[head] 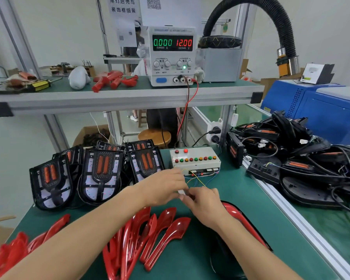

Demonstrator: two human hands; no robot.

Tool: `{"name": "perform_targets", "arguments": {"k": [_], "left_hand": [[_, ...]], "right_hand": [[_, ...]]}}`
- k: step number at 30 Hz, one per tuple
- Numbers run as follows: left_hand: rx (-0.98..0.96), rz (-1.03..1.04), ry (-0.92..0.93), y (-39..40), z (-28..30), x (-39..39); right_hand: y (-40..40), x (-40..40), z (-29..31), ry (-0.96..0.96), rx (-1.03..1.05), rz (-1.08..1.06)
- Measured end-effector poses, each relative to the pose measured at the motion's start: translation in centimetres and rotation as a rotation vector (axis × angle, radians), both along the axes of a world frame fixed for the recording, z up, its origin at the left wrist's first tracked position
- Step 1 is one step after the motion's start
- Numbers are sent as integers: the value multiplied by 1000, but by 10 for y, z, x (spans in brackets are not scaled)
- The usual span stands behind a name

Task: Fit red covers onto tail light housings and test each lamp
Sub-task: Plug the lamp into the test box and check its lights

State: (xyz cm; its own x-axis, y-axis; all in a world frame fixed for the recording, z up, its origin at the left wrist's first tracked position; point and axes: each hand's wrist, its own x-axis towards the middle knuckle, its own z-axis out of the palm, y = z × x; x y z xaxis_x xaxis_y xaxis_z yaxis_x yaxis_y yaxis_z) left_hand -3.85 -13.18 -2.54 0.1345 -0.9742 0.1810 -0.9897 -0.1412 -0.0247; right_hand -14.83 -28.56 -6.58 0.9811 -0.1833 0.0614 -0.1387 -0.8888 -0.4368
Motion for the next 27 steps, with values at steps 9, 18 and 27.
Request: {"name": "perform_targets", "arguments": {"k": [9, 18, 27], "left_hand": [[-6, -121, -259, -2, 6, 7], [144, -172, -167, -16, 10, 1], [70, -231, -96, -9, 7, 2]], "right_hand": [[-11, -6, 13, 42, -159, 148], [-25, -5, 13, -39, -91, 319], [-33, -3, 12, -11, -64, 381]]}}
